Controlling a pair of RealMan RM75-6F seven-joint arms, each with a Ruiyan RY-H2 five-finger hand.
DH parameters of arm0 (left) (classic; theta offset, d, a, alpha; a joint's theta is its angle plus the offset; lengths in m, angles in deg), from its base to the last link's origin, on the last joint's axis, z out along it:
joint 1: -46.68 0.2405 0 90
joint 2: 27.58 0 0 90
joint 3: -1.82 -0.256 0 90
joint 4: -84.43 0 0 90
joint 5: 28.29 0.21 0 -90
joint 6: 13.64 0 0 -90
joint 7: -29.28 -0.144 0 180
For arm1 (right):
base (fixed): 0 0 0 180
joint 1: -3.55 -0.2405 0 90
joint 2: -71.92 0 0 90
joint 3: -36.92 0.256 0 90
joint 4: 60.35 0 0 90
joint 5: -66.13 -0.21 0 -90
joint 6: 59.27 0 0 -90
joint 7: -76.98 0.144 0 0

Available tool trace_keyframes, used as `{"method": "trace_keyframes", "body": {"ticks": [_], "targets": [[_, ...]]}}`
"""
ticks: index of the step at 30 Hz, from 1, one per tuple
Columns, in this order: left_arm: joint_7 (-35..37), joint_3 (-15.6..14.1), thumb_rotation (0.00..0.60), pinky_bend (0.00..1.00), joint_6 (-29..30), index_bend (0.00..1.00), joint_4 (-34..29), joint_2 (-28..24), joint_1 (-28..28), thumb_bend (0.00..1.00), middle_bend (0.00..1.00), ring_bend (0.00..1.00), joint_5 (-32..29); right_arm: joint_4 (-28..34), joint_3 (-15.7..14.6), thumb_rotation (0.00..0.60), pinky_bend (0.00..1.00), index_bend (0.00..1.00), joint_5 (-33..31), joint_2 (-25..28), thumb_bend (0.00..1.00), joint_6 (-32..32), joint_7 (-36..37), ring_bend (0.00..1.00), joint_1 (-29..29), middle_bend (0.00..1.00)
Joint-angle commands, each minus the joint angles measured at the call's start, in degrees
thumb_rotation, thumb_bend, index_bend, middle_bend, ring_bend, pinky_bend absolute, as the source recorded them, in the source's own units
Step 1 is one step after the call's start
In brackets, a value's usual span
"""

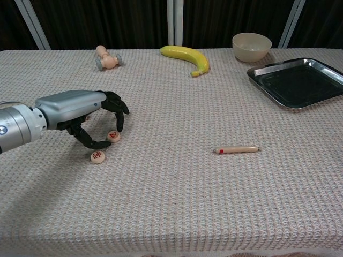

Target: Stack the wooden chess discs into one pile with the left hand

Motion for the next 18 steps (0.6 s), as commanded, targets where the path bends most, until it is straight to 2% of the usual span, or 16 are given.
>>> {"method": "trace_keyframes", "body": {"ticks": [1, 18], "targets": [[-0.1, 0.0, 0.6, 0.0, -0.1, 0.43, 0.2, 0.1, -0.1, 0.28, 0.16, 0.0, 0.0, -0.1, 0.0, 0.6, 0.0, 0.0, 0.0, 0.0, 0.14, 0.0, 0.1, 0.0, 0.0, 0.0], [0.8, 0.8, 0.6, 0.0, 1.1, 0.54, -0.8, -1.0, 0.0, 0.28, 0.16, 0.0, 0.4, -0.1, 0.0, 0.6, 0.0, 0.0, 0.0, 0.0, 0.14, -0.1, 0.1, 0.0, 0.1, 0.0]]}}
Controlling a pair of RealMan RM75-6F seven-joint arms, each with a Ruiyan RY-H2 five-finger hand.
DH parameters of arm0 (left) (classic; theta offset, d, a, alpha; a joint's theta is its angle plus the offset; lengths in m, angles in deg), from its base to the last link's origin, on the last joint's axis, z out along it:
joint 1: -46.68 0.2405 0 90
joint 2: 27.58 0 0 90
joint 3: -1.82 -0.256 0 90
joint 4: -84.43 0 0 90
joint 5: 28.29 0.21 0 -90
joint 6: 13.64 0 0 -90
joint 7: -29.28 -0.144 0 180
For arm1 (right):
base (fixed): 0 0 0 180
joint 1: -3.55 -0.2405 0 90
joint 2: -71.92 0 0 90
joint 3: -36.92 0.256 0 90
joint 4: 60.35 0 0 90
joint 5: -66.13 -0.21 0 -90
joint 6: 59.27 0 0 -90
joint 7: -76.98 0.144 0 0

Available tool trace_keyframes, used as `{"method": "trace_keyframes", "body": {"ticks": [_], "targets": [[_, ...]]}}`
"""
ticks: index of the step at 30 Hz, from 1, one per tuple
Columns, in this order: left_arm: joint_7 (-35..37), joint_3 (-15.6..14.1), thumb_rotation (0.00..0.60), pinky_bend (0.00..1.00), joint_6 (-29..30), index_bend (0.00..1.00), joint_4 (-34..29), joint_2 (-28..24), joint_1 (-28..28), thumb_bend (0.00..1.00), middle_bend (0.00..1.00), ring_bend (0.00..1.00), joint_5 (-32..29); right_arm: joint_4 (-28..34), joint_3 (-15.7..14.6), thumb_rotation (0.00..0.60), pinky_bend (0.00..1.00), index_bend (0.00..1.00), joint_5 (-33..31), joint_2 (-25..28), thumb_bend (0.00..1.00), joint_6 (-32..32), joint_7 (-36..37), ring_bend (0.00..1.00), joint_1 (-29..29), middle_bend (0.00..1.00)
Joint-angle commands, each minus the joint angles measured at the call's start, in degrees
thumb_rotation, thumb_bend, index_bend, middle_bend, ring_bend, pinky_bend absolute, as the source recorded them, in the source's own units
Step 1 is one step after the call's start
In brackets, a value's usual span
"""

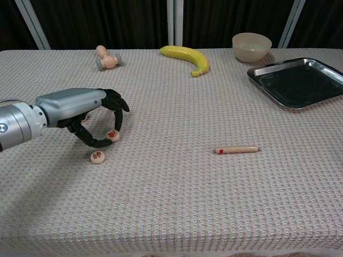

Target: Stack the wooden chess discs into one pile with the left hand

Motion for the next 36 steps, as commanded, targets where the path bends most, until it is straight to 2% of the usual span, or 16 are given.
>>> {"method": "trace_keyframes", "body": {"ticks": [1, 5, 9, 13, 21, 36], "targets": [[0.4, 0.5, 0.6, 0.0, 0.8, 0.54, -0.8, -0.8, 0.0, 0.28, 0.16, 0.0, 0.4, 0.0, 0.0, 0.6, 0.0, 0.0, -0.1, 0.0, 0.14, 0.0, 0.0, 0.0, 0.0, 0.0], [-0.6, 2.0, 0.6, 0.0, 1.8, 0.53, -2.7, -3.2, -0.4, 0.28, 0.16, 0.0, 0.3, -0.1, 0.0, 0.6, 0.0, 0.0, -0.1, 0.0, 0.14, 0.1, 0.0, 0.0, -0.1, 0.0], [-2.1, 4.1, 0.6, 0.0, 0.9, 0.53, -4.2, -6.4, -0.9, 0.28, 0.16, 0.0, -2.7, 0.0, 0.0, 0.6, 0.0, 0.0, 0.0, 0.0, 0.14, 0.1, 0.1, 0.0, 0.0, 0.0], [-2.5, 4.9, 0.6, 0.0, -0.4, 0.52, -4.1, -8.6, -0.9, 0.28, 0.16, 0.0, -5.8, 0.0, 0.0, 0.6, 0.0, 0.0, 0.1, 0.1, 0.14, -0.1, 0.3, 0.0, 0.0, 0.0], [-0.3, 4.0, 0.6, 0.0, -2.1, 0.52, -1.2, -8.5, -0.5, 0.28, 0.16, 0.0, -7.6, 0.2, -0.1, 0.6, 0.0, 0.0, 0.3, 0.1, 0.14, -0.3, 0.2, 0.0, 0.1, 0.0], [2.5, 2.9, 0.6, 0.0, -2.4, 0.51, 1.9, -7.3, 0.2, 0.28, 0.16, 0.0, -6.9, 0.2, -0.1, 0.6, 0.0, 0.0, 0.2, 0.2, 0.14, -0.1, 0.3, 0.0, 0.1, 0.0]]}}
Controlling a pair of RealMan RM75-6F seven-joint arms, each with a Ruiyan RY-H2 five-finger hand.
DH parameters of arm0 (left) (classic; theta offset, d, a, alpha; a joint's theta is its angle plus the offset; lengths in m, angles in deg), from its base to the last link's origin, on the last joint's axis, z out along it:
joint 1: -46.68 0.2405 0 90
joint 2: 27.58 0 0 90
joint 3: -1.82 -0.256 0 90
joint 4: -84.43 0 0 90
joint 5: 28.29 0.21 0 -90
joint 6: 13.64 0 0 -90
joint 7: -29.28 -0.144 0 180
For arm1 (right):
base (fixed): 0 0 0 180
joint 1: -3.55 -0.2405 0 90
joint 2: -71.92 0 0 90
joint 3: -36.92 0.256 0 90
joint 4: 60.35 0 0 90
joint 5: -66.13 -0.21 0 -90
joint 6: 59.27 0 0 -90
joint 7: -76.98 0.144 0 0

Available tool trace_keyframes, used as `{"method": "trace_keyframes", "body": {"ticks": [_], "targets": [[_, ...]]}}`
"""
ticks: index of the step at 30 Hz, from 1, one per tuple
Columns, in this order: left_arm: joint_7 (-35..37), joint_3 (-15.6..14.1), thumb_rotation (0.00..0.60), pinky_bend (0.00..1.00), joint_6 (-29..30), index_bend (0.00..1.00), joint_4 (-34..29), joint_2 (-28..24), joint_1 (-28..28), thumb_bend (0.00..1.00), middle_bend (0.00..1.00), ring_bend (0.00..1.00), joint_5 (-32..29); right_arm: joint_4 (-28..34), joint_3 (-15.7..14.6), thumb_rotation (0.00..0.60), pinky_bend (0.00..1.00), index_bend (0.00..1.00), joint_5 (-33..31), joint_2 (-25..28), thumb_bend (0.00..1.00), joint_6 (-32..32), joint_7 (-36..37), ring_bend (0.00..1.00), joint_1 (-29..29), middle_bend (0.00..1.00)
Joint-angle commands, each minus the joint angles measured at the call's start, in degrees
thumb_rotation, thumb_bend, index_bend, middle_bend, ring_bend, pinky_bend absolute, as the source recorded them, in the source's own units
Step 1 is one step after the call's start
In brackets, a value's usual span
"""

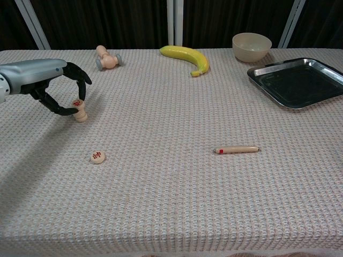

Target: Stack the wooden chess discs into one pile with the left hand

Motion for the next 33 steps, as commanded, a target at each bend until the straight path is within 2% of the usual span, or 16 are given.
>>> {"method": "trace_keyframes", "body": {"ticks": [1, 20, 29, 33], "targets": [[0.2, -0.1, 0.6, 0.0, -0.2, 0.51, 0.2, 0.1, 0.0, 0.28, 0.16, 0.0, 0.1, 0.0, 0.0, 0.6, 0.0, 0.0, 0.0, 0.0, 0.14, 0.0, 0.0, 0.0, 0.0, 0.0], [0.1, -0.2, 0.6, 0.0, -0.3, 0.45, 0.7, 0.0, 0.1, 0.28, 0.16, 0.0, -0.4, 0.0, 0.0, 0.6, 0.0, 0.0, -0.1, -0.1, 0.14, 0.2, -0.4, 0.0, -0.1, 0.0], [0.1, -0.3, 0.6, 0.0, 0.3, 0.43, -0.4, -0.8, 0.5, 0.28, 0.16, 0.0, 0.0, 0.0, -0.1, 0.6, 0.0, 0.0, 0.0, -0.2, 0.14, 0.4, -0.6, 0.0, -0.2, 0.0], [0.3, -0.6, 0.6, 0.0, 2.1, 0.43, -2.9, -1.7, 1.1, 0.28, 0.16, 0.0, 1.7, 0.0, 0.0, 0.6, 0.0, 0.0, 0.0, -0.2, 0.14, 0.2, -0.6, 0.0, -0.1, 0.0]]}}
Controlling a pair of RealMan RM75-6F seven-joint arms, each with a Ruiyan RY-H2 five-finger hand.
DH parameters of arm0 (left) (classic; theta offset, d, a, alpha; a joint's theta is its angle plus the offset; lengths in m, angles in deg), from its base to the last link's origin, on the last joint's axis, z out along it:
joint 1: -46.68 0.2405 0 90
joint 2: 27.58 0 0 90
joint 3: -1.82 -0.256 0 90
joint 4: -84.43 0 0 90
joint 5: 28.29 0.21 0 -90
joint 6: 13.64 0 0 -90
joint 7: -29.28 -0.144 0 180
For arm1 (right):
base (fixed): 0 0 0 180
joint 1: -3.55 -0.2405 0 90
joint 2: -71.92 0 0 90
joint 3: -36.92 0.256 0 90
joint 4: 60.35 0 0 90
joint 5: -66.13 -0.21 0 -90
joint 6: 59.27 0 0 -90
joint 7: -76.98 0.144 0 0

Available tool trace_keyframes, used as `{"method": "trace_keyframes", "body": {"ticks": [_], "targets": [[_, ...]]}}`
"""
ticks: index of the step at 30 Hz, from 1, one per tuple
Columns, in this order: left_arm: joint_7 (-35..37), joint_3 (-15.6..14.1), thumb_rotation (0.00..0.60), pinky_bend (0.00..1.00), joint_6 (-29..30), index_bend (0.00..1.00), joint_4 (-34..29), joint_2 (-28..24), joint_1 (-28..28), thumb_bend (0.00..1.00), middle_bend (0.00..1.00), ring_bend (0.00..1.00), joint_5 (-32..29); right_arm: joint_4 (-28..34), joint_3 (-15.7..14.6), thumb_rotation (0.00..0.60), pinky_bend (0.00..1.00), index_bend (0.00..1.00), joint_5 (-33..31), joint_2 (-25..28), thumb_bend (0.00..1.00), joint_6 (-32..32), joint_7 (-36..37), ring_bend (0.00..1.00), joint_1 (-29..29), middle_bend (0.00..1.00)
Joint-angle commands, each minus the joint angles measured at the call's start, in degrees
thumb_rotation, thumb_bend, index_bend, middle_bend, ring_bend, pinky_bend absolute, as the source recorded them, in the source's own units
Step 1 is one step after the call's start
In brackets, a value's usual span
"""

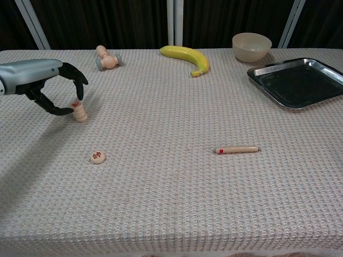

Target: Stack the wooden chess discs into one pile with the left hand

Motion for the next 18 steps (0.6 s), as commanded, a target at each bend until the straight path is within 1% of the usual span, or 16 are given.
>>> {"method": "trace_keyframes", "body": {"ticks": [1, 5, 8, 11, 15, 18], "targets": [[-0.1, -0.4, 0.6, 0.0, 1.8, 0.43, -2.7, -1.0, 0.5, 0.28, 0.16, 0.0, 2.0, 0.0, 0.0, 0.6, 0.0, 0.0, 0.0, 0.0, 0.14, 0.0, 0.0, 0.0, 0.0, 0.0], [-1.1, -1.5, 0.6, 0.0, 5.6, 0.42, -7.6, -2.5, 1.5, 0.28, 0.16, 0.0, 6.3, -0.1, -0.1, 0.6, 0.0, 0.0, 0.0, -0.1, 0.14, 0.3, -0.1, 0.0, -0.1, 0.0], [-2.1, -2.9, 0.6, 0.0, 8.1, 0.38, -10.4, -3.0, 2.4, 0.28, 0.16, 0.0, 9.3, -0.1, -0.1, 0.6, 0.0, 0.0, 0.1, -0.1, 0.14, 0.1, -0.1, 0.0, -0.1, 0.0], [-3.9, -5.4, 0.6, 0.0, 9.1, 0.36, -12.6, -3.0, 3.5, 0.28, 0.14, 0.0, 12.0, 0.0, -0.1, 0.6, 0.0, 0.0, 0.2, 0.0, 0.14, 0.0, 0.0, 0.0, 0.0, 0.0], [-6.1, -8.9, 0.6, 0.0, 9.5, 0.36, -13.0, -1.3, 4.8, 0.28, 0.14, 0.0, 14.7, 0.1, -0.2, 0.6, 0.0, 0.0, 0.4, 0.0, 0.14, -0.2, 0.1, 0.0, 0.1, 0.0], [-7.0, -10.4, 0.6, 0.0, 8.7, 0.36, -11.7, 0.6, 5.4, 0.28, 0.14, 0.0, 15.3, 0.2, -0.3, 0.6, 0.0, 0.0, 0.8, 0.1, 0.14, -0.4, 0.2, 0.0, 0.1, 0.0]]}}
